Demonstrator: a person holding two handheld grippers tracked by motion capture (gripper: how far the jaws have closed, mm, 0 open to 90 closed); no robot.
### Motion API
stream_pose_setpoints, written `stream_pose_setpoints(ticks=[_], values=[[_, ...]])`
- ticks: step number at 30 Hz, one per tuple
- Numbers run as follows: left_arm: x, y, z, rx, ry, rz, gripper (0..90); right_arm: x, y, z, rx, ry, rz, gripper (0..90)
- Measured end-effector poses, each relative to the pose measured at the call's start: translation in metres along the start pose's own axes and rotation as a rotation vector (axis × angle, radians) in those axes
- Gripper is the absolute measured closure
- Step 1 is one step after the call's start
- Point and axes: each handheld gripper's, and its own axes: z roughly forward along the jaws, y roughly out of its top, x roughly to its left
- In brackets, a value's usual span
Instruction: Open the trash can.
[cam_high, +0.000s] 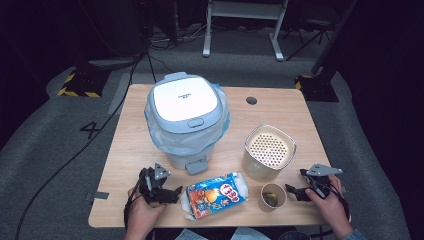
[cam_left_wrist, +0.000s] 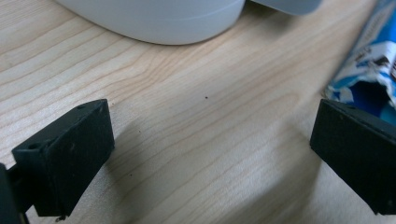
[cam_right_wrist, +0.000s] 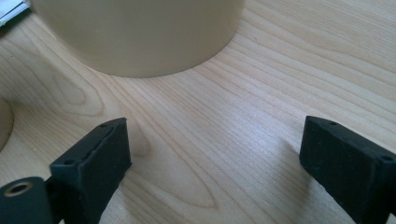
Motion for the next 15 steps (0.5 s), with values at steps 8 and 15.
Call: stream_pose_setpoints(ticks=[8, 15], values=[[0.005, 0.000, -0.004, 0.015, -0.014, 0.022, 6.6, 0.000, 0.000, 0.000, 0.000, 0.000, 0.000, 8.8], [0.019, 0.004, -0.016, 0.039, -0.027, 0.005, 30.8, 0.000, 0.000, 0.000, 0.000, 0.000, 0.000, 8.8]])
